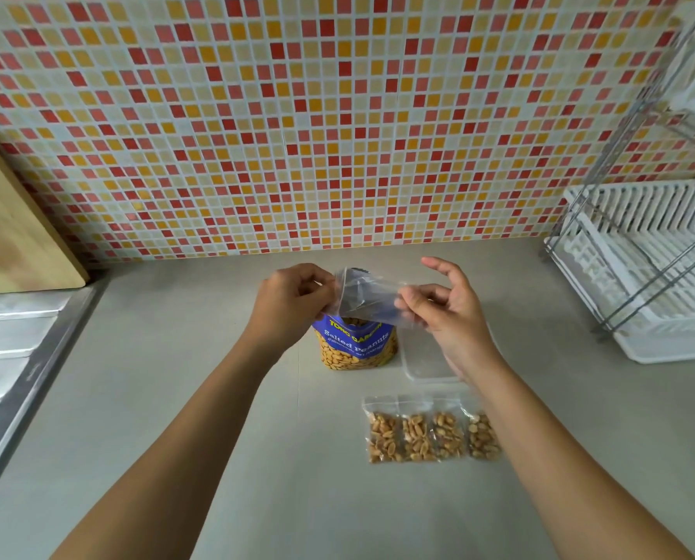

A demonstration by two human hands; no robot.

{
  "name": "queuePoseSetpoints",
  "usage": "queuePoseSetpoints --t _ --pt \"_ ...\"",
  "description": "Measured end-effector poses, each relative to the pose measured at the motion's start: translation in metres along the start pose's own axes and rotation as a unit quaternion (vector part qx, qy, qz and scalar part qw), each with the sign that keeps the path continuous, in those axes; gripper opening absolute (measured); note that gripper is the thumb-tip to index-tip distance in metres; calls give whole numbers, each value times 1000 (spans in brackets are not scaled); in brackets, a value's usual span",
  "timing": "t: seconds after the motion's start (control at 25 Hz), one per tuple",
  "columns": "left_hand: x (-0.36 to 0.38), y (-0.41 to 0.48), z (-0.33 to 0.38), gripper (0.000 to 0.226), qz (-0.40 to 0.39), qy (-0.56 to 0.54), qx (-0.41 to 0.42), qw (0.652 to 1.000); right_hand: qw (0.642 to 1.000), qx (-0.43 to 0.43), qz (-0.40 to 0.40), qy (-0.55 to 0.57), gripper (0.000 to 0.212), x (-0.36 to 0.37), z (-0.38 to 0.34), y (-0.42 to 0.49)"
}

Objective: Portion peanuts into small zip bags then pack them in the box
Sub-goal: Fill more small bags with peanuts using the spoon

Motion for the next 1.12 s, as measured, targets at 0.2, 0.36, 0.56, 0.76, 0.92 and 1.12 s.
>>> queuePoseSetpoints --t 0.2,0.36,0.56,0.76,0.92,1.12 --pt "0 3 3 11 -4 5 -20 1000 1000 -4 10 29 42 -2 -1 6" --pt "0 5 3 10 -3 2 -31 1000 995 -25 59 -77 30 -7 3 8" --pt "1 7 7 10 -7 5 -27 1000 861 -279 -48 -422 70 4 -12 3" --pt "11 6 13 9 -28 11 -17 999 827 -238 -106 -498 94 20 -10 7" --pt "15 4 16 9 -22 49 0 999 823 -243 -100 -504 88 21 -10 10" --pt "17 4 17 9 -12 72 15 997 821 -258 -98 -499 78 18 -8 9"
Point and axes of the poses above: each hand's wrist, its own y-axis towards the middle knuckle, its own x-axis out of the palm, z = x × y, the point moved 2 cm from there along y, towards the middle knuckle, and after that the axes turned 1 degree about -z, right-handed, at the moved point
